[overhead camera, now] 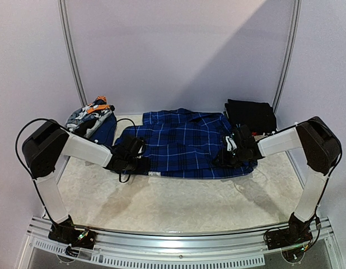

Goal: Fold and stack the mixed laundry pile
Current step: Move the 1/3-folded shirt to the center of the board.

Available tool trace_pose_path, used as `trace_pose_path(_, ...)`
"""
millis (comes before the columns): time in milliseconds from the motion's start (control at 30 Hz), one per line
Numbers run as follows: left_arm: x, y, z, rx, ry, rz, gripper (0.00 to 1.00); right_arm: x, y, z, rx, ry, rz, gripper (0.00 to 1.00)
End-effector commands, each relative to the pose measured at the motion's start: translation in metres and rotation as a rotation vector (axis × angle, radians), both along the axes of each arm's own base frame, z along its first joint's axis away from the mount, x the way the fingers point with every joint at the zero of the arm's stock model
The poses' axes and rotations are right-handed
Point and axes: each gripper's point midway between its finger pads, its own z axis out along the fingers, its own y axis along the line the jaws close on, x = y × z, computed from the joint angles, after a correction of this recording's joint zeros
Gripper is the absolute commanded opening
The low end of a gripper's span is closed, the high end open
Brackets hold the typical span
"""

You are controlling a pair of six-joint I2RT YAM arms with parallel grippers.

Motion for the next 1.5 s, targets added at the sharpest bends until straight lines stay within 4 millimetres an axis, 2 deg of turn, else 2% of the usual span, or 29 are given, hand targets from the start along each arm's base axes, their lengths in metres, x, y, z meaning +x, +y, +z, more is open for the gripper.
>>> trace_pose_path(0,-0.043,0.016,-0.037,0.036,0.167,-0.006,0.56,-0.034,-0.014,-0.032,-0.079,0.128,-0.009,0.37)
trace_pose_path(467,-0.085,0.012,-0.041,0.012,0.229,-0.033,0.55,-0.069,-0.028,-0.042,-0.116,0.219,-0.019,0.37)
trace_pose_path(667,-0.105,0.014,-0.044,0.024,0.250,-0.038,0.54,-0.090,-0.038,-0.048,-0.131,0.261,-0.037,0.37)
trace_pose_path(1033,-0.146,0.020,-0.045,0.077,0.311,-0.068,0.54,-0.135,-0.046,-0.044,-0.173,0.325,-0.031,0.37)
trace_pose_path(1233,-0.173,0.020,-0.030,0.079,0.340,-0.098,0.54,-0.158,-0.062,-0.041,-0.229,0.367,-0.048,0.37)
trace_pose_path(1333,-0.178,0.026,-0.019,0.094,0.332,-0.099,0.54,-0.164,-0.068,-0.028,-0.235,0.362,-0.057,0.37)
trace_pose_path(1467,-0.167,0.023,0.010,0.082,0.255,-0.120,0.55,-0.151,-0.058,0.005,-0.178,0.273,-0.039,0.38)
